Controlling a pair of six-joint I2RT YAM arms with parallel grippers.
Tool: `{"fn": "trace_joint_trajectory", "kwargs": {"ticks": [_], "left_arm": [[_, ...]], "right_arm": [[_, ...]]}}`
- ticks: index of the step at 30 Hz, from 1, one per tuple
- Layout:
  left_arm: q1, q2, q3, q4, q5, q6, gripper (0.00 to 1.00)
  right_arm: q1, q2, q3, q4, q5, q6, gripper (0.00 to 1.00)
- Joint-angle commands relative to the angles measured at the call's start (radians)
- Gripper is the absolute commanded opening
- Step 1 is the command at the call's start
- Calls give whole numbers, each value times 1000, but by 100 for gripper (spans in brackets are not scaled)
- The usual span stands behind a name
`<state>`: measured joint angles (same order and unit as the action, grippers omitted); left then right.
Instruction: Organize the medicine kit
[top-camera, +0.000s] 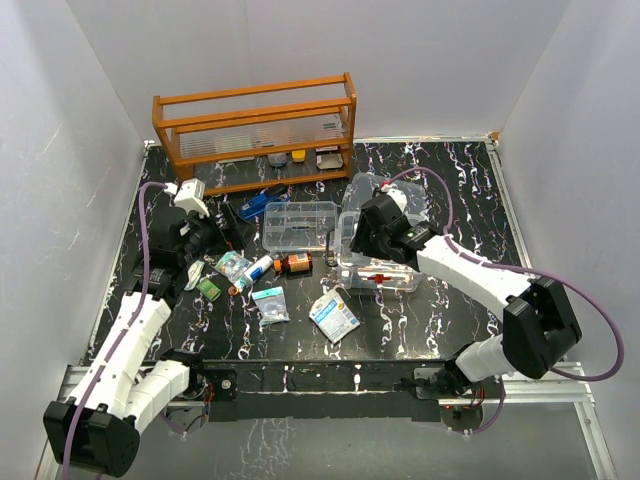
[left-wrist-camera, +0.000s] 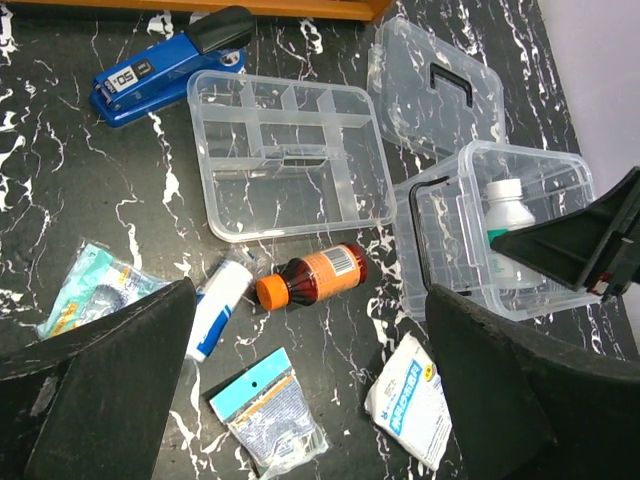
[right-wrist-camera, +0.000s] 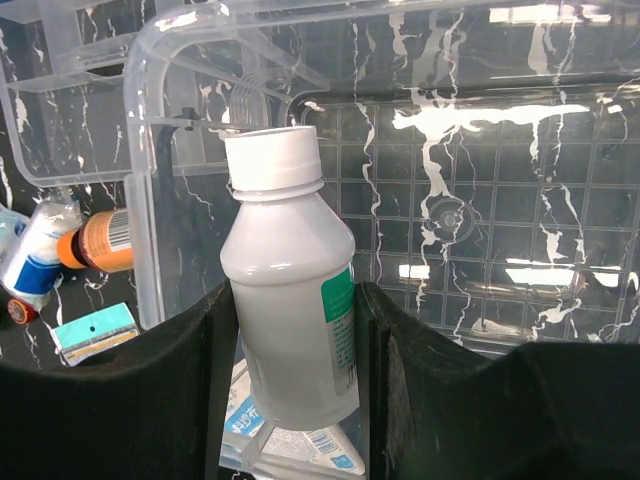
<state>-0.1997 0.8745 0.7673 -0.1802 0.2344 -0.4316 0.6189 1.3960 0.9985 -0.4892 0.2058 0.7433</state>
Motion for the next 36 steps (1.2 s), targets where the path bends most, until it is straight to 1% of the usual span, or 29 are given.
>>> {"fn": "trace_joint_trajectory", "kwargs": {"ticks": [1, 9, 11, 17, 22, 27, 36], "left_arm": [[3, 5, -8, 106, 44, -24, 96], [5, 72, 2, 127, 73, 23, 96], [4, 74, -3, 135, 71, 30, 96], [3, 59, -22, 142, 46, 34, 97], [3, 61, -32, 148, 42, 37, 96], [4, 64, -35, 150, 37, 40, 96], [4, 67, -38, 156, 33, 42, 97]], "right_arm": [[-4, 18, -10, 98, -25, 17, 27], [-11, 72, -59, 155, -98, 103, 28], [-14, 95, -60, 160, -122, 134, 28], [-16, 154, -41, 150, -143, 141, 30], [-19, 198, -14, 117, -157, 146, 37], [-22, 229, 12, 88, -187, 144, 47], [-24, 220, 28, 72, -207, 130, 54]]}}
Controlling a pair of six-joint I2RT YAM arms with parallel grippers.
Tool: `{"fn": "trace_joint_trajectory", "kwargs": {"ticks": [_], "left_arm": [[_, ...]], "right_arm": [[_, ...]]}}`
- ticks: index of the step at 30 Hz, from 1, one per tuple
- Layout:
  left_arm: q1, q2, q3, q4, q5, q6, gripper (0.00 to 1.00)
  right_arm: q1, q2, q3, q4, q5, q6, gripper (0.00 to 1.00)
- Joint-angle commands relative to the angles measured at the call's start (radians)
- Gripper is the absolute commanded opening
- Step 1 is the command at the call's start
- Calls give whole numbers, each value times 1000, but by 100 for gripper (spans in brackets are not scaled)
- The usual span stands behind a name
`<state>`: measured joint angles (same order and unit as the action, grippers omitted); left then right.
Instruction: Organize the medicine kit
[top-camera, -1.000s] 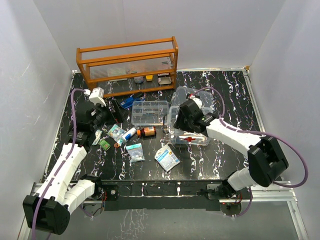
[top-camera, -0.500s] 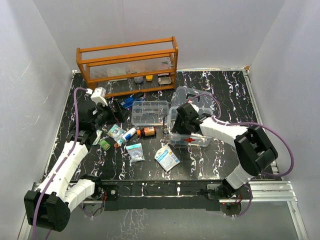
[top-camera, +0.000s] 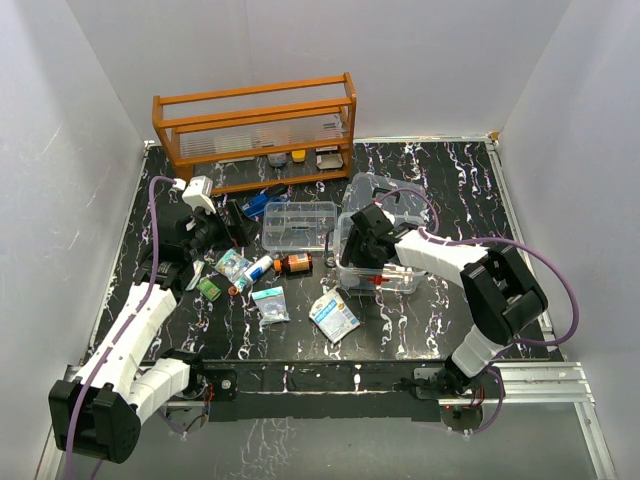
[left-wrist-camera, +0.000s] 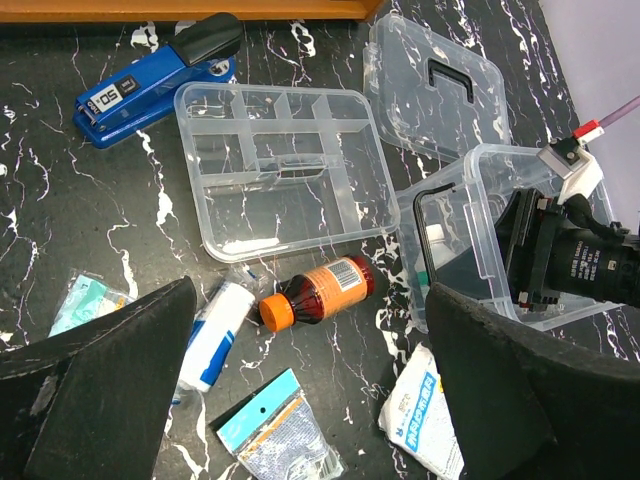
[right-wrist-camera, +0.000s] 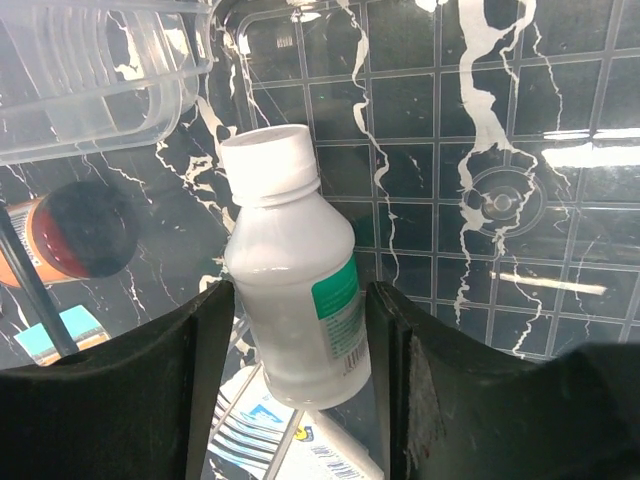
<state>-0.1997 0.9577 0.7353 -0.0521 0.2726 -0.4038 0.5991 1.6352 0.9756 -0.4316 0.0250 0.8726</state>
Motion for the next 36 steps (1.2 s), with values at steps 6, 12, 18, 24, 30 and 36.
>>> {"fn": "trace_joint_trajectory", "kwargs": {"ticks": [6, 12, 18, 24, 30, 36], "left_arm": [[4, -16, -10, 28, -3, 13, 97], [4, -18, -13, 28, -4, 11, 97], [3, -18, -16, 29, -2, 10, 97], [-37, 10, -58, 87, 92, -13, 94], [-86, 123, -45, 84, 142, -115, 83], [-125, 246, -9, -92, -96, -384, 74]], "right_arm": [[-5, -35, 56, 7, -41, 4, 55], [-12, -65, 51, 0, -25, 25, 51], [-12, -124, 72, -46, 29, 16, 55], [-12, -204, 84, -64, 82, -15, 57], [-12, -291, 72, -37, 101, -86, 57], [-12, -364, 47, 6, 112, -139, 57]]}}
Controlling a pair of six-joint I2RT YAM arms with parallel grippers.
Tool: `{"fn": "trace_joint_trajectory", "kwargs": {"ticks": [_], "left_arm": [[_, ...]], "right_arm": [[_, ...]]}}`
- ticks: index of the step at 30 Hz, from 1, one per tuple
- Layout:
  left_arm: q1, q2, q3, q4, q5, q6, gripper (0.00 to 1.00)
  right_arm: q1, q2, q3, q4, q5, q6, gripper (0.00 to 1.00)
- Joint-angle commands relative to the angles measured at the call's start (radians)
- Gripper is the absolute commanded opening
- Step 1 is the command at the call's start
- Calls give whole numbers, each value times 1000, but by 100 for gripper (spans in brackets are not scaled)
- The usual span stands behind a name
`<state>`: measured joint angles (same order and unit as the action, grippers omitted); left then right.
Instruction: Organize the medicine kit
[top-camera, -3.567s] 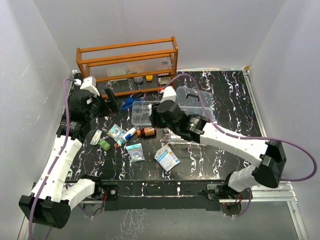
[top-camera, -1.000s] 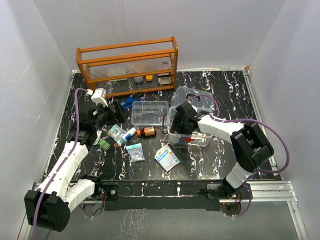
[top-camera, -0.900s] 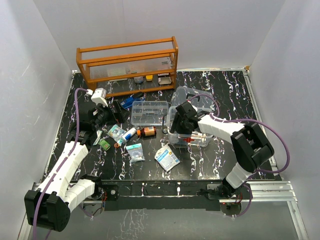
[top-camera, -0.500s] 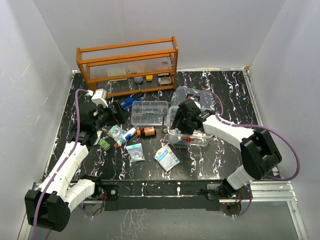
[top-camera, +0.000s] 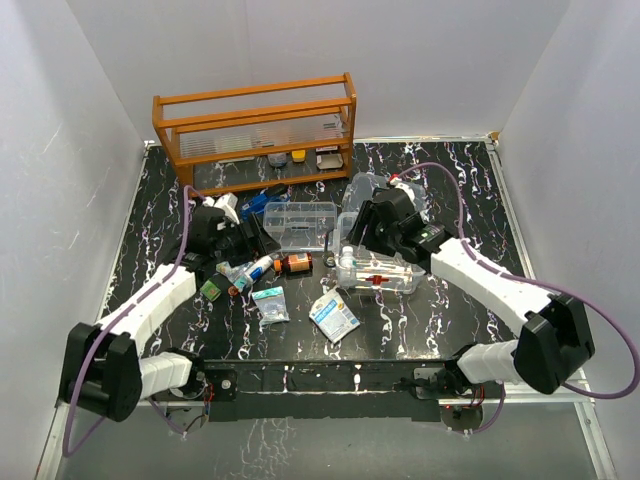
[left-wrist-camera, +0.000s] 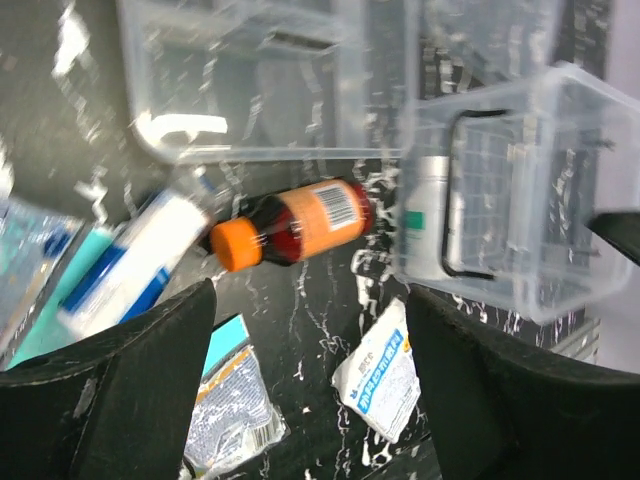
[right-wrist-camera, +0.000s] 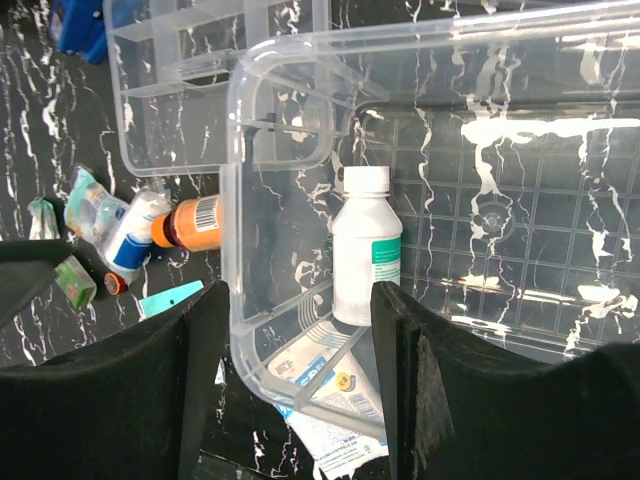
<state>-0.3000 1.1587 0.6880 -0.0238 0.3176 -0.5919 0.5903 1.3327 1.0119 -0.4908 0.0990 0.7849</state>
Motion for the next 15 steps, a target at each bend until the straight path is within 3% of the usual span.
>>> {"fn": "trace_joint_trajectory", "kwargs": {"ticks": [1, 9, 15], "left_arm": [[-40, 61, 40, -129, -170, -236, 74], [-125, 133, 42, -92, -266, -426, 57], [-140, 140, 27, -90, -311, -566, 63]], "right_arm": [[-3, -69, 7, 67, 41, -55, 57], [-3, -100, -27, 77, 50, -56, 56], [-3, -128, -55, 94, 52, -51, 56]]}}
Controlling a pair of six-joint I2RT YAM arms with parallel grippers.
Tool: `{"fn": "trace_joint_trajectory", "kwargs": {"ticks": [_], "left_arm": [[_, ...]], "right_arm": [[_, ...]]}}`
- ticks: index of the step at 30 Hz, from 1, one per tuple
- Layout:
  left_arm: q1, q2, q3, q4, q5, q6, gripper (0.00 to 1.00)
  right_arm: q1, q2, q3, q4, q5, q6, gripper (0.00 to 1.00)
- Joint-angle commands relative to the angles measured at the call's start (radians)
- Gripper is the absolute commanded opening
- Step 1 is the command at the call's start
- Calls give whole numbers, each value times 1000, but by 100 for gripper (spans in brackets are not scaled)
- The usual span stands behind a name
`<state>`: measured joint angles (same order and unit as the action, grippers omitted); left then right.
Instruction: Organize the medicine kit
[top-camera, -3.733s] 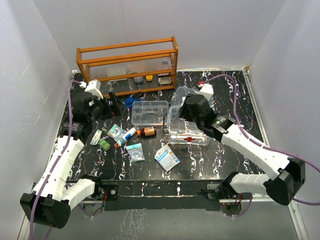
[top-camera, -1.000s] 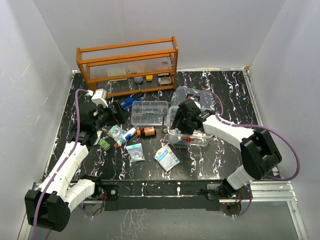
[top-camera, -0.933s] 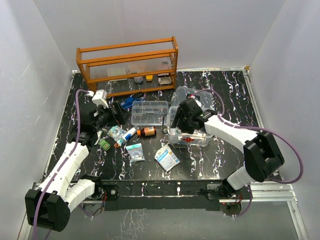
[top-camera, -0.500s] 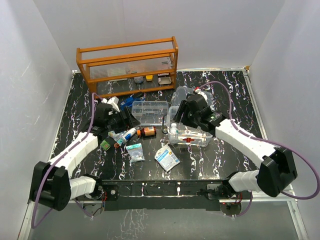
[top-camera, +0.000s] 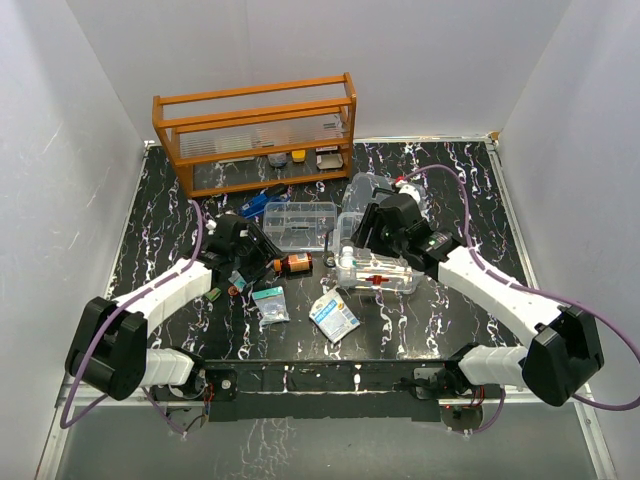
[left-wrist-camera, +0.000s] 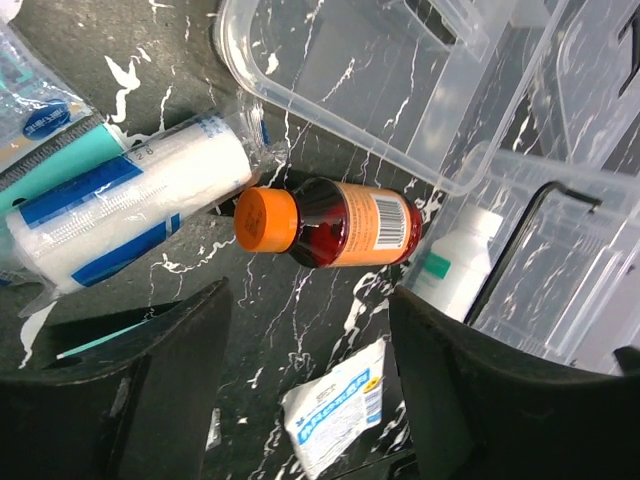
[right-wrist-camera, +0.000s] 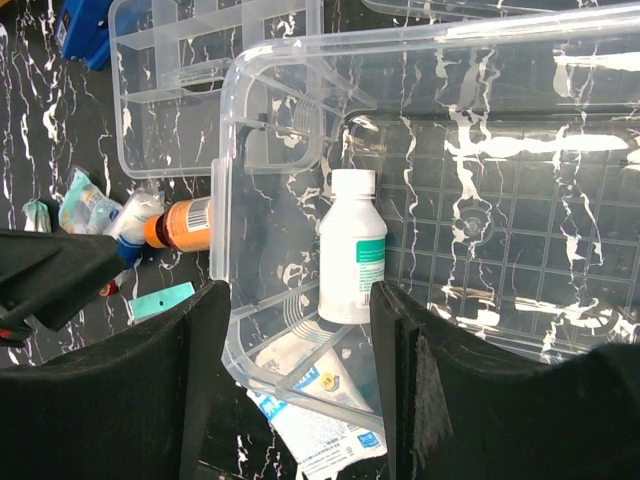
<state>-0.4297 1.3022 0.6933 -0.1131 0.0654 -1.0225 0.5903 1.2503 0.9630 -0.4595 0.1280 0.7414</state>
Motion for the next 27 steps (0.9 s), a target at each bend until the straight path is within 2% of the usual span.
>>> {"fn": "trace_joint_trajectory", "kwargs": {"ticks": [1, 7, 17, 27], "left_arm": [[-16, -2, 21, 4, -69, -163, 64], [-71, 14, 28, 20, -193, -329, 66], [-111, 131, 73, -9, -234, -440, 72], [-111, 273, 150, -24, -176, -387, 65]], "right_arm": [[-3, -47, -9, 65, 24, -6, 56], [-4, -56, -15, 66, 35, -5, 55], [-3, -84, -37, 71, 65, 1, 55], [-4, -111, -49, 60, 99, -5, 54]]}}
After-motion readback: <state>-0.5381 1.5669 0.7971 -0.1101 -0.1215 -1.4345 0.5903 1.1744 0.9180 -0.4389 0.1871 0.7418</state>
